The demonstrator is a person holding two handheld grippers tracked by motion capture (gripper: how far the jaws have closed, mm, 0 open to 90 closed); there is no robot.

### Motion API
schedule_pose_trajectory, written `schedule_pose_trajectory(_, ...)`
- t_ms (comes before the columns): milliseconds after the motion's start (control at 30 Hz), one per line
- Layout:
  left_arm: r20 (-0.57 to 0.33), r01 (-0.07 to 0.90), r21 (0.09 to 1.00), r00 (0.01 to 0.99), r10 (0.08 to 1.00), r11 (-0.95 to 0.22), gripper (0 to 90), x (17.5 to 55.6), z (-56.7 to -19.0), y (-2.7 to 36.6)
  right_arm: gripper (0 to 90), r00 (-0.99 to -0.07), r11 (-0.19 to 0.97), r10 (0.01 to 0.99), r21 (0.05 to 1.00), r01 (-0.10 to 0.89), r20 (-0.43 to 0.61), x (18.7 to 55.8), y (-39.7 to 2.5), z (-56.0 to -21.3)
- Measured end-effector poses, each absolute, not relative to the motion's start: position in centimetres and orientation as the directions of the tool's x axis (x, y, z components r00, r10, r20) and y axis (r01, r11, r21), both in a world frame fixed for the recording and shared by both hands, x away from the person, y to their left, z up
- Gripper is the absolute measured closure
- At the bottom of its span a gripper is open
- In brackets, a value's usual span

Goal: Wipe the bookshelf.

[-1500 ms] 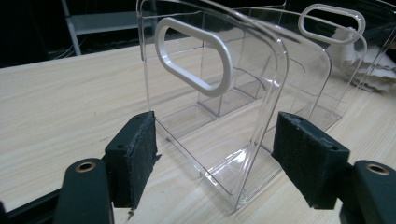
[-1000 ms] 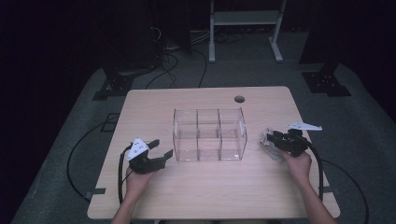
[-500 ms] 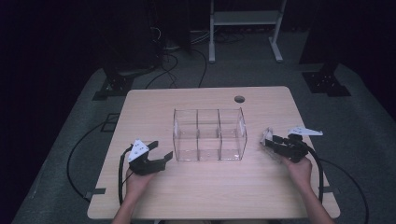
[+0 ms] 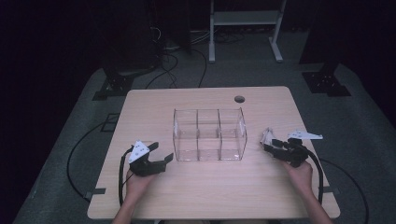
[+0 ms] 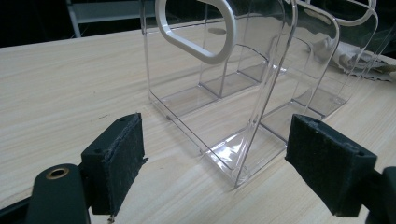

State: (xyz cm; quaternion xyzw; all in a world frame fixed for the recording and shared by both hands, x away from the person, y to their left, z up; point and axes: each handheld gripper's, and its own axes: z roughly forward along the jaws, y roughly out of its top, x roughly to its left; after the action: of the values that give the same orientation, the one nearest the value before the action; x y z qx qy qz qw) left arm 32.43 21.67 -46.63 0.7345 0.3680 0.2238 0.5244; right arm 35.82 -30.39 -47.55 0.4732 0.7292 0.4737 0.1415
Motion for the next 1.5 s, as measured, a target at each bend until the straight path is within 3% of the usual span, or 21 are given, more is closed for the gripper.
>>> schedule_pose_trajectory(1500, -0.047, 0.313, 0.929, 0.634, 0.772, -0.2, 13.9, 31.9, -46.9, 21.3, 38.0, -0.543, 0.12, 0.797, 0.813, 0.569, 0.263, 31.4, -31.3, -48.5)
